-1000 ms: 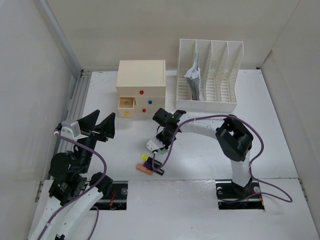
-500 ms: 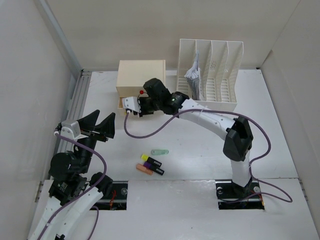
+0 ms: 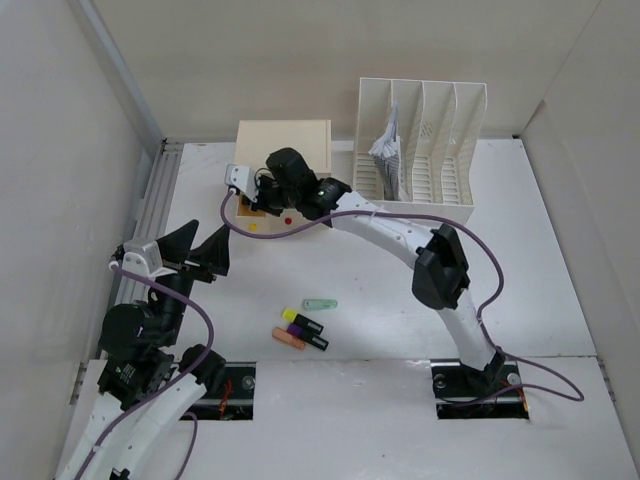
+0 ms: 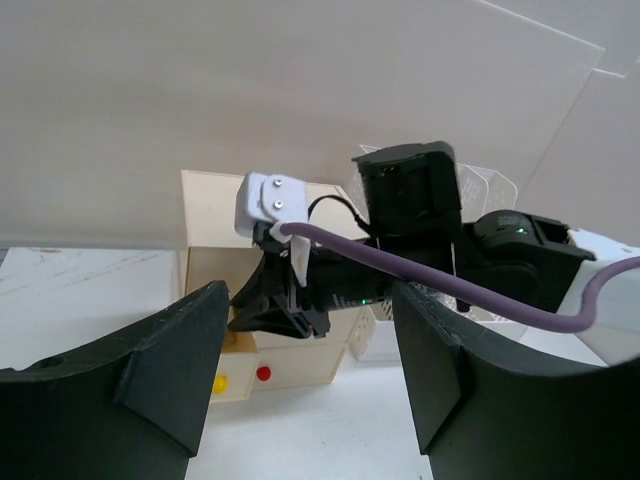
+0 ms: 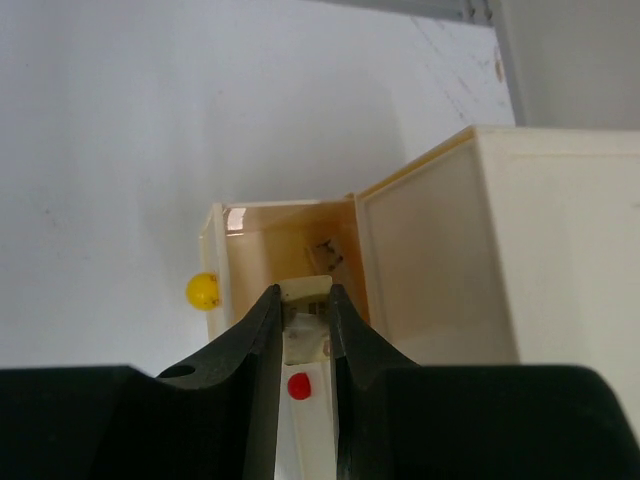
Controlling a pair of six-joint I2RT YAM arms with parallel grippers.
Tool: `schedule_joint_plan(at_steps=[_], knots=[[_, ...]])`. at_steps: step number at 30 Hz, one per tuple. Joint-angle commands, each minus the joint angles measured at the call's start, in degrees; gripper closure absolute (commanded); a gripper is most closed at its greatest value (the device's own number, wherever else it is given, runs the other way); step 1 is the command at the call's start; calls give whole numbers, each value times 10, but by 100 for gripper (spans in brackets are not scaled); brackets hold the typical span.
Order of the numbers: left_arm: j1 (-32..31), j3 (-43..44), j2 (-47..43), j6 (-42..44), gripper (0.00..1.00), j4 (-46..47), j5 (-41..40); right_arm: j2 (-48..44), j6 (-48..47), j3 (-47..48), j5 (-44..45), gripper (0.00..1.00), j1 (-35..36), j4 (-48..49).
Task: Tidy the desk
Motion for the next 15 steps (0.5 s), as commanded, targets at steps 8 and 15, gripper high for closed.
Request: schedule_joint_plan(at_steps=[8,15], knots=[[-2,-2,5,1,36,19,-6,21,29,45,30,72,2,40],[-2,-2,5,1,36,19,-6,10,34,58,13,65,2,34]])
